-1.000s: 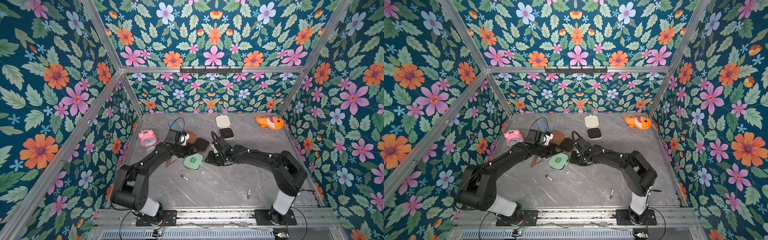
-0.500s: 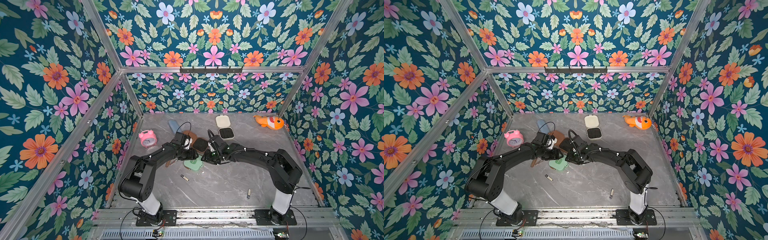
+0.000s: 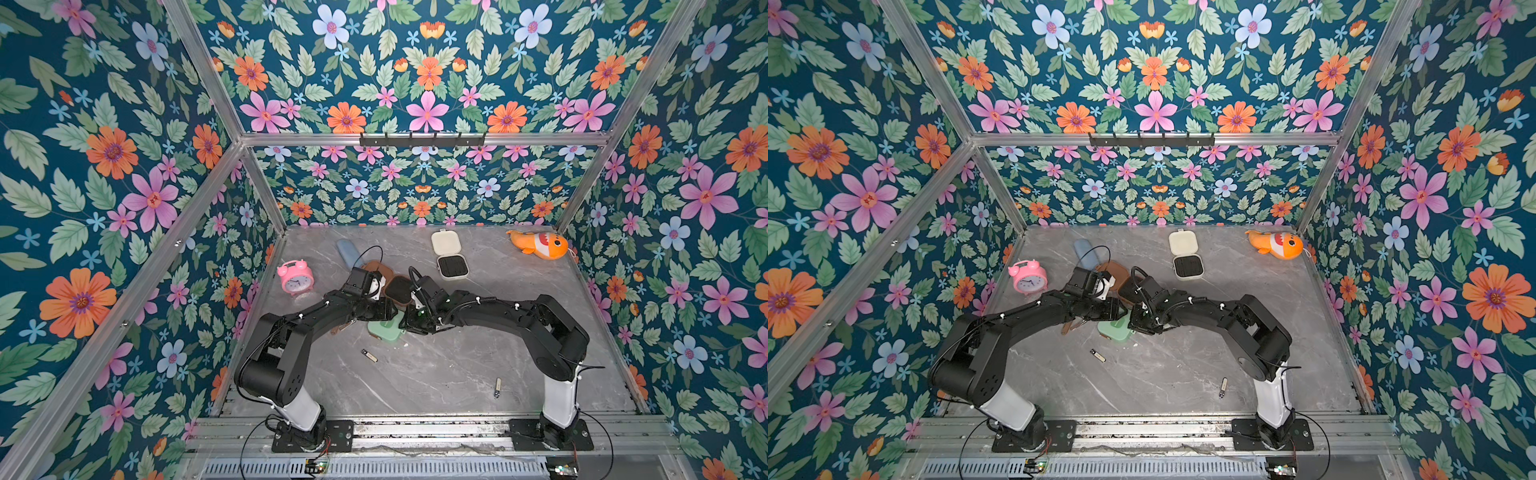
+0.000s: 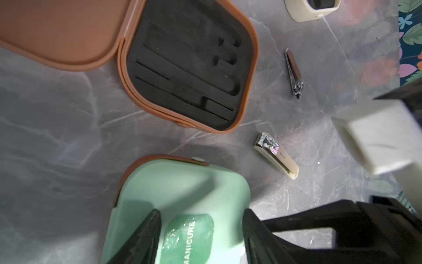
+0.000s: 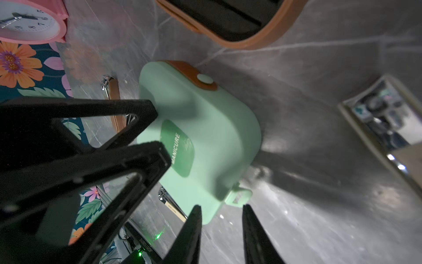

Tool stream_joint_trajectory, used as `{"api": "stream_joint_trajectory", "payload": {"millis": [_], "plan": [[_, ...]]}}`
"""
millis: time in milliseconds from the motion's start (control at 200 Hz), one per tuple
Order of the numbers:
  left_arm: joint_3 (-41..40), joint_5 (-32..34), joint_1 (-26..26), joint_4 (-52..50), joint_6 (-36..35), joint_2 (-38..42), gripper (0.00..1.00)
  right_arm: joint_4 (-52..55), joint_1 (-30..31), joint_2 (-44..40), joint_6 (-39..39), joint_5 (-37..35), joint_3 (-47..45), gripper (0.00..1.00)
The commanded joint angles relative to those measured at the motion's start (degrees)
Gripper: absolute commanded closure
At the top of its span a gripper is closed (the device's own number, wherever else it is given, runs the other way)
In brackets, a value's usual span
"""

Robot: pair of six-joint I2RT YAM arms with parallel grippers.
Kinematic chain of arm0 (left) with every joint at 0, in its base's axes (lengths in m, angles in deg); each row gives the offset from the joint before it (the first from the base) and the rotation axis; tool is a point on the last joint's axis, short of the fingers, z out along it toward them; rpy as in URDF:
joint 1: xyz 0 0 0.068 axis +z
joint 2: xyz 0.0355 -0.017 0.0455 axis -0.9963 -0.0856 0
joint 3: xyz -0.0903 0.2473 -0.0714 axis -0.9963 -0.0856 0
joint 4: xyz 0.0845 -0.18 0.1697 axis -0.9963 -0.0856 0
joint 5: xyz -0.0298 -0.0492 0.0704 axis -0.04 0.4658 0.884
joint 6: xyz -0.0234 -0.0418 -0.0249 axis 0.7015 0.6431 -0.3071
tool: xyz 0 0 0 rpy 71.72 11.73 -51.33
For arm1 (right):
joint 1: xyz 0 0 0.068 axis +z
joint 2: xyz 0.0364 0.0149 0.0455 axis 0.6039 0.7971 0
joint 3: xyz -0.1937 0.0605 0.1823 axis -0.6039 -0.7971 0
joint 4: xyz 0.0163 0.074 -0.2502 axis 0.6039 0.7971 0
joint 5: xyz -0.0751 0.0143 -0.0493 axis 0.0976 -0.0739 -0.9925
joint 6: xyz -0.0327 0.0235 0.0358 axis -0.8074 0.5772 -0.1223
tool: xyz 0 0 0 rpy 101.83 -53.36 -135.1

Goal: Organize nail clipper sets
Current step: Move the storage box to the center of the board.

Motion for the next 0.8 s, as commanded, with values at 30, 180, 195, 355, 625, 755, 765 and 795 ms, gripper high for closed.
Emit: {"api": "stream_joint_trajectory", "payload": {"millis": [30, 180, 195, 355, 625, 755, 765, 795], "plan": [[-0.96, 5.45, 0.07, -12.42, 0.8, -1.32, 0.39, -1.79, 0.1, 1.11, 1.38, 0.89, 0.84, 0.68], [-0.36, 5.61, 0.12, -12.73, 0.75, -1.37, 0.39, -1.86, 0.1, 1.98, 1.89, 0.84, 0.59, 0.68], [-0.22, 5.52, 0.12, -12.73, 0.79, -1.31, 0.39, -1.9, 0.1, 2.02, 1.98, 0.81, 0.48, 0.68], [1.81, 4.94, 0.17, -13.53, 1.49, 0.82, 0.4, -2.9, 0.1, 2.61, 2.72, 0.26, -0.62, 0.68], [4.72, 11.21, 1.45, -16.13, 1.32, 4.82, 0.34, -4.48, 0.08, 2.7, 3.45, -0.15, -1.77, 0.68], [4.27, 10.33, 3.06, -13.93, 1.46, 3.4, 0.34, -4.42, 0.1, 2.5, 3.37, -0.32, -1.94, 0.69], [4.31, 10.36, 3.07, -13.78, 1.42, 3.28, 0.33, -4.4, 0.1, 2.49, 3.36, -0.33, -1.96, 0.69], [4.54, 10.43, 3.14, -13.49, 1.48, 2.74, 0.33, -4.39, 0.1, 2.38, 3.31, -0.42, -2.07, 0.69]]}}
